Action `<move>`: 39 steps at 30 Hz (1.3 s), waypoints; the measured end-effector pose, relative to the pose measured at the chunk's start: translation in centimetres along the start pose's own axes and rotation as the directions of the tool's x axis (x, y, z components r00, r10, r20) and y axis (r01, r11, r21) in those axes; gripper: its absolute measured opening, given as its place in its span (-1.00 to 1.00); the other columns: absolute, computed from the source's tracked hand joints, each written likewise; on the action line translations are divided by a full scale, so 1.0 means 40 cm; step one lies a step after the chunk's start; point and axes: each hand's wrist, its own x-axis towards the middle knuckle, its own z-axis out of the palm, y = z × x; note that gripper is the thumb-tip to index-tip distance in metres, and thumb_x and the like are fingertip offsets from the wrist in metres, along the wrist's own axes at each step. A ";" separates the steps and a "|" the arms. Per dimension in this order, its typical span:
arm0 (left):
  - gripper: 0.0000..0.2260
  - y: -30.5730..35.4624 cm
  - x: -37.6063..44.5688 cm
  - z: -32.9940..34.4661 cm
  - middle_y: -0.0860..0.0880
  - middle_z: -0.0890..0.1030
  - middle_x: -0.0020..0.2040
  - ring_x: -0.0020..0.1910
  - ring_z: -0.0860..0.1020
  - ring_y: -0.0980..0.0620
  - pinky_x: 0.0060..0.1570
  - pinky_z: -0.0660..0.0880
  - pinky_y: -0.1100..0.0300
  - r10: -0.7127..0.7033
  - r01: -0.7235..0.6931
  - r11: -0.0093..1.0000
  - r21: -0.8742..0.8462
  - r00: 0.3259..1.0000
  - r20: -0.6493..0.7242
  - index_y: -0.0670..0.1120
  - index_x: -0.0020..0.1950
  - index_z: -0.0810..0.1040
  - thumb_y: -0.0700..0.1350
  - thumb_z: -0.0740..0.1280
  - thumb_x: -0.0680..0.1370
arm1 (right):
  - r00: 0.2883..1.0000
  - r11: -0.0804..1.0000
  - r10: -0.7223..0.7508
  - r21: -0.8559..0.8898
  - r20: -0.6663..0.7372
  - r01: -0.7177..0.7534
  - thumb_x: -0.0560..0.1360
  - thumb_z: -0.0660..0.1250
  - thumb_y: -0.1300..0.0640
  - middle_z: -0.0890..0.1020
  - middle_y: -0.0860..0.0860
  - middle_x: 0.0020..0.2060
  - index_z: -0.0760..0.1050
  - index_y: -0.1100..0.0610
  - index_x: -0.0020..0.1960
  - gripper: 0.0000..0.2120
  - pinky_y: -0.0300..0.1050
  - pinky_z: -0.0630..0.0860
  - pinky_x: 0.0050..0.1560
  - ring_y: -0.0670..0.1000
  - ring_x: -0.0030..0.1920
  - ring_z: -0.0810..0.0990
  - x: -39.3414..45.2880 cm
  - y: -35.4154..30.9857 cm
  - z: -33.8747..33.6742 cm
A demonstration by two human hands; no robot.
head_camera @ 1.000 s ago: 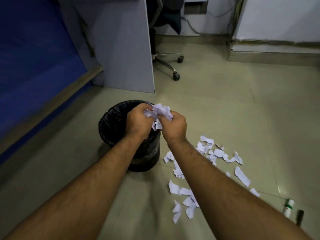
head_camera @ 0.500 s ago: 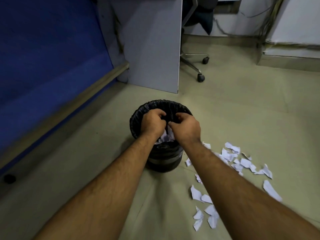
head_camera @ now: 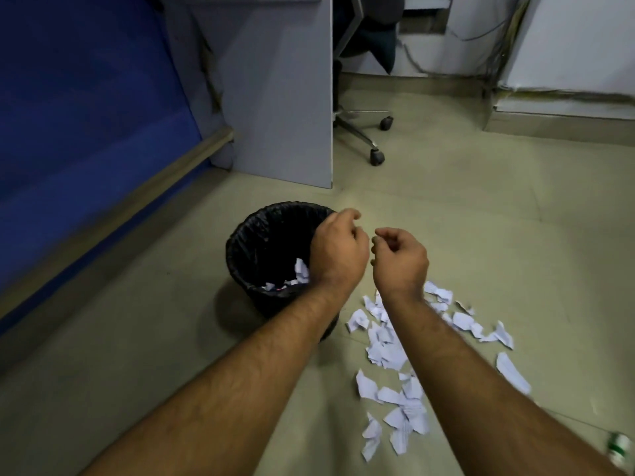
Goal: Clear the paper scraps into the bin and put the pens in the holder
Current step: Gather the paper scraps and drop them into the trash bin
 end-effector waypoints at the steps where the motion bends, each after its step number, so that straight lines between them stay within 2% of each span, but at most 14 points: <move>1: -0.72 0.013 -0.019 0.034 -0.10 0.64 0.09 0.07 0.58 -0.07 0.09 0.50 0.11 0.010 -0.011 1.000 0.008 0.998 0.056 -0.13 0.20 0.61 -0.21 0.27 0.51 | 1.000 1.000 0.000 -0.027 -0.006 -0.001 0.48 0.36 0.15 0.69 -0.10 -0.18 0.66 -0.01 -0.01 -0.85 0.02 0.63 0.05 -0.03 -0.11 0.68 0.007 0.025 -0.027; 6: -0.69 -0.027 -0.103 0.243 -0.13 0.59 0.23 0.23 0.54 -0.14 0.20 0.46 0.08 -0.096 0.020 0.980 0.196 0.919 0.382 -0.11 0.28 0.54 -0.21 0.26 0.54 | 0.998 0.957 0.064 -0.284 0.016 -0.057 0.54 0.31 0.20 0.72 0.03 0.01 0.64 0.10 0.14 -0.78 -0.19 0.49 0.06 0.05 0.05 0.67 0.028 0.208 -0.163; 9: -0.66 -0.113 -0.196 0.360 -0.13 0.53 0.27 0.27 0.50 -0.18 0.23 0.48 0.02 -0.192 0.032 0.959 0.283 0.806 0.561 -0.06 0.28 0.48 -0.14 0.32 0.50 | 0.972 0.844 0.157 -0.535 0.174 -0.040 0.52 0.35 0.13 0.66 0.11 0.19 0.56 0.13 0.30 -0.65 -0.09 0.45 0.22 0.13 0.22 0.60 0.022 0.362 -0.230; 12: -0.28 -0.194 -0.252 0.445 -0.11 0.28 0.50 0.50 0.23 -0.26 0.38 0.33 -0.14 -0.228 -0.090 0.915 0.393 0.688 0.689 0.11 0.49 0.23 0.18 0.43 0.39 | 0.917 0.673 0.209 -0.730 0.341 0.119 0.46 0.42 -0.04 0.53 0.14 0.33 0.41 0.10 0.43 -0.41 0.00 0.37 0.36 0.20 0.34 0.48 0.010 0.481 -0.273; 15: -0.02 -0.255 -0.259 0.477 -0.11 -0.01 0.60 0.56 0.03 -0.25 0.47 0.20 -0.13 -0.229 -0.248 0.860 0.447 0.594 0.771 0.14 0.58 -0.03 0.23 0.50 0.34 | 0.863 0.590 0.224 -0.768 0.453 0.250 0.37 0.38 -0.19 0.41 0.12 0.41 0.30 0.01 0.51 -0.24 0.06 0.36 0.38 0.21 0.39 0.39 0.015 0.539 -0.285; 17: 0.05 -0.275 -0.276 0.475 -0.12 -0.06 0.61 0.56 0.05 -0.23 0.48 0.19 -0.11 -0.259 -0.326 0.814 0.481 0.537 0.803 0.14 0.59 -0.11 0.24 0.51 0.31 | 0.837 0.540 0.256 -0.790 0.484 0.291 0.35 0.42 -0.15 0.44 0.08 0.37 0.36 -0.06 0.45 -0.30 0.06 0.42 0.33 0.20 0.37 0.42 0.012 0.558 -0.282; 19: 0.03 -0.273 -0.301 0.477 -0.15 0.01 0.60 0.55 0.09 -0.22 0.48 0.19 -0.10 -0.260 -0.388 0.784 0.485 0.505 0.823 0.12 0.59 -0.10 0.23 0.49 0.34 | 0.851 0.506 0.228 -0.805 0.472 0.310 0.34 0.41 -0.08 0.52 0.04 0.22 0.50 -0.08 0.29 -0.49 0.02 0.50 0.20 0.19 0.25 0.49 0.001 0.566 -0.277; 21: -0.09 -0.263 -0.322 0.482 -0.15 0.21 0.54 0.48 0.25 -0.19 0.42 0.28 -0.05 -0.215 -0.419 0.777 0.471 0.527 0.823 0.08 0.58 0.04 0.18 0.48 0.38 | 0.856 0.490 0.182 -0.800 0.484 0.348 0.43 0.34 -0.01 0.55 0.06 0.12 0.55 -0.04 0.21 -0.65 0.00 0.50 0.11 0.21 0.16 0.52 -0.013 0.567 -0.273; 23: -0.33 -0.250 -0.343 0.479 -0.12 0.40 0.39 0.33 0.42 -0.18 0.27 0.41 0.01 -0.180 -0.407 0.784 0.469 0.574 0.799 0.07 0.49 0.27 0.13 0.43 0.44 | 0.845 0.489 0.176 -0.790 0.505 0.370 0.51 0.27 0.05 0.56 0.09 0.11 0.58 -0.03 0.21 -0.71 -0.01 0.50 0.09 0.21 0.14 0.53 -0.034 0.565 -0.269; 27: -0.74 -0.231 -0.406 0.469 -0.10 0.54 0.21 0.17 0.54 -0.15 0.10 0.48 0.06 -0.177 -0.297 0.804 0.515 0.707 0.684 0.02 0.24 0.55 0.03 0.29 0.57 | 0.860 0.519 0.145 -0.778 0.489 0.354 0.53 0.29 0.09 0.60 0.11 0.06 0.63 0.01 0.14 -0.76 -0.04 0.51 -0.02 0.18 0.07 0.58 -0.072 0.578 -0.271; 31: -0.83 -0.241 -0.447 0.459 -0.10 0.58 0.16 0.11 0.57 -0.11 0.06 0.50 0.09 -0.165 -0.288 0.787 0.546 0.754 0.636 -0.04 0.14 0.58 -0.10 0.25 0.60 | 0.881 0.573 0.152 -0.767 0.447 0.290 0.52 0.30 0.10 0.65 0.11 -0.02 0.66 0.07 0.05 -0.81 -0.12 0.42 -0.11 0.16 0.01 0.61 -0.098 0.595 -0.282; 33: -0.83 -0.249 -0.453 0.452 -0.09 0.60 0.16 0.09 0.59 -0.10 0.07 0.51 0.11 -0.187 -0.238 0.802 0.547 0.770 0.610 -0.07 0.14 0.59 -0.15 0.30 0.56 | 0.897 0.648 0.195 -0.738 0.397 0.186 0.50 0.33 0.12 0.68 0.12 -0.09 0.63 0.13 -0.07 -0.87 -0.17 0.34 -0.18 0.17 -0.04 0.63 -0.106 0.603 -0.291; 36: -0.82 -0.243 -0.444 0.428 -0.10 0.65 0.12 0.05 0.62 -0.10 0.04 0.51 0.15 -0.254 -0.055 0.858 0.511 0.819 0.514 -0.11 0.12 0.62 -0.22 0.35 0.53 | 0.929 0.798 0.256 -0.600 0.265 -0.049 0.51 0.40 0.01 0.71 0.12 -0.15 0.65 0.11 -0.11 -0.82 -0.18 0.37 -0.17 0.17 -0.09 0.65 -0.122 0.595 -0.301; 39: -0.87 -0.216 -0.413 0.380 -0.16 0.68 -0.05 -0.07 0.62 -0.16 -0.15 0.44 0.20 -0.333 0.168 0.908 0.383 0.844 0.420 -0.15 -0.06 0.65 -0.23 0.30 0.51 | 0.938 0.879 0.278 -0.449 0.206 -0.162 0.50 0.42 -0.01 0.73 0.10 -0.11 0.68 0.12 -0.03 -0.80 -0.20 0.40 -0.12 0.13 -0.06 0.66 -0.119 0.552 -0.304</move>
